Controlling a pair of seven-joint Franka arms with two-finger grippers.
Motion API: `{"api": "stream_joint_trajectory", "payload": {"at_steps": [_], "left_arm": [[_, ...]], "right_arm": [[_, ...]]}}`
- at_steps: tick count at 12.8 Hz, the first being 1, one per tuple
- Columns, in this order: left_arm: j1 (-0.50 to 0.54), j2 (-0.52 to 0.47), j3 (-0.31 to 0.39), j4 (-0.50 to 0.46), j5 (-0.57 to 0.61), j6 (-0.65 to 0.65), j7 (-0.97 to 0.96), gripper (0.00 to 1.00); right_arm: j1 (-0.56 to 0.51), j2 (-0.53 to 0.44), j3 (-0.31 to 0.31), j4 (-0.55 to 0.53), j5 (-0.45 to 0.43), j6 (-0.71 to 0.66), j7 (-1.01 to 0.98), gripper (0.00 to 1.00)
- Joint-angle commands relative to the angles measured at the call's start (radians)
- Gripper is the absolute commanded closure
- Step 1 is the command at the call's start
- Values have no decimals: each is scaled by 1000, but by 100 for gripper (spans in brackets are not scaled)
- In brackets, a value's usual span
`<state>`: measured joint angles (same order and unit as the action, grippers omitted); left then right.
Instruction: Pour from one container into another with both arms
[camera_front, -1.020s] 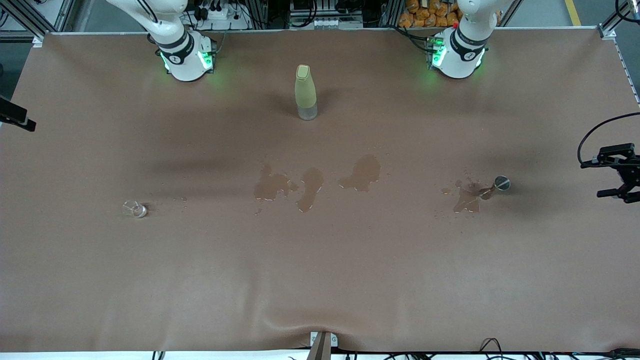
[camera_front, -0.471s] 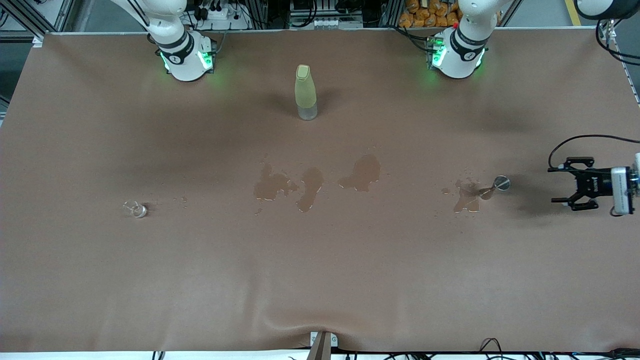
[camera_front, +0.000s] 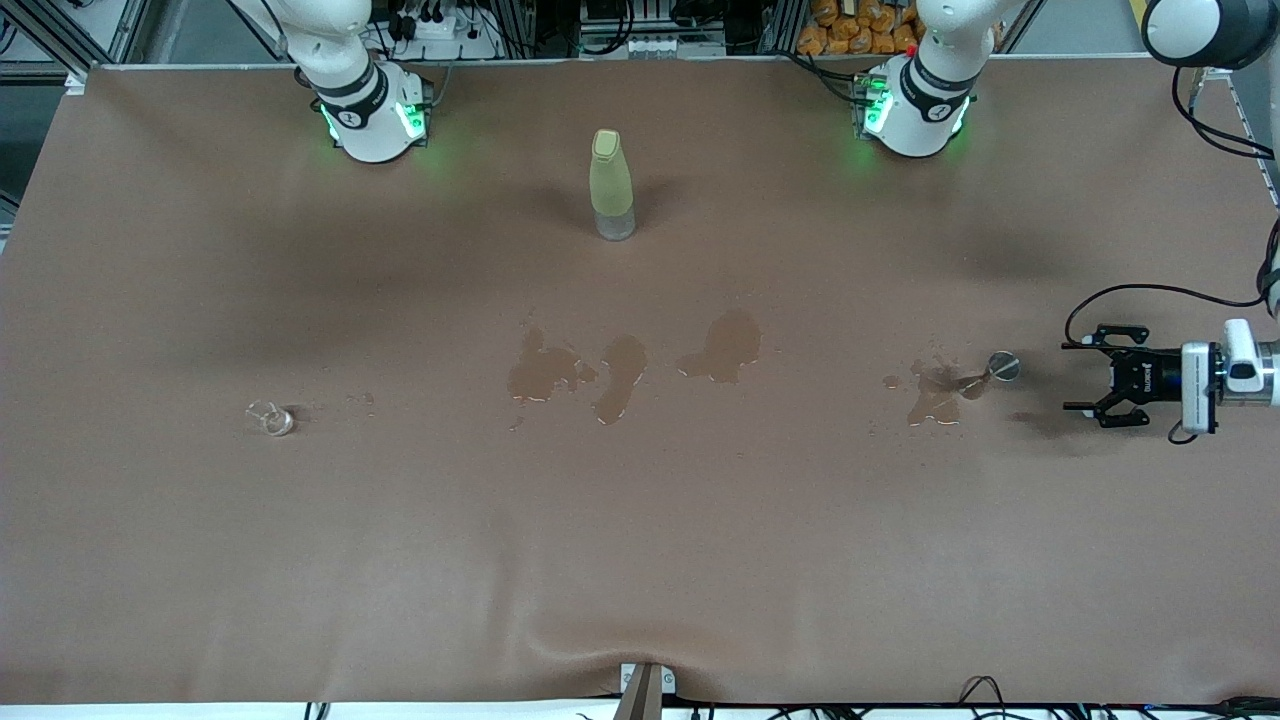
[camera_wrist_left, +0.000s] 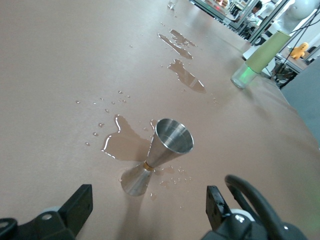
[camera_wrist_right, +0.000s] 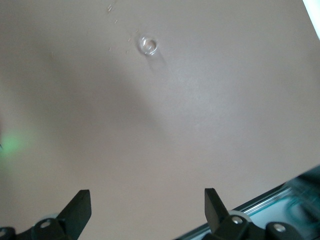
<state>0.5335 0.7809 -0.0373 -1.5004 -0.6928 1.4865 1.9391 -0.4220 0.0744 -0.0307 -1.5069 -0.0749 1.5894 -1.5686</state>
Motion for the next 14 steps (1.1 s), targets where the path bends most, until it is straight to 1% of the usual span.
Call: {"api": "stream_joint_trajectory", "payload": {"at_steps": [1, 3, 5, 8, 9, 12, 14], "left_arm": [[14, 55, -4, 19, -53, -46, 61, 0], [16, 89, -4, 19, -71, -52, 106, 0], [16, 104, -4, 19, -82, -60, 121, 0], [16, 124, -4, 17, -111, -92, 144, 0], [16, 126, -4, 14, -116, -95, 161, 0], [10, 143, -4, 6, -151, -95, 194, 0], [10, 179, -4, 8, -172, -95, 266, 0]], "right_arm": [[-24, -5, -17, -39, 9, 61, -293, 0], [-26, -2, -32, -53, 20, 92, -448, 0], [-26, 8, -49, -59, 55, 101, -549, 0], [-24, 15, -55, -67, 61, 103, -559, 0], [-23, 27, -55, -75, 78, 109, -559, 0], [-27, 82, -57, -121, 185, 153, -588, 0], [-27, 145, -69, -128, 284, 159, -640, 0]]}}
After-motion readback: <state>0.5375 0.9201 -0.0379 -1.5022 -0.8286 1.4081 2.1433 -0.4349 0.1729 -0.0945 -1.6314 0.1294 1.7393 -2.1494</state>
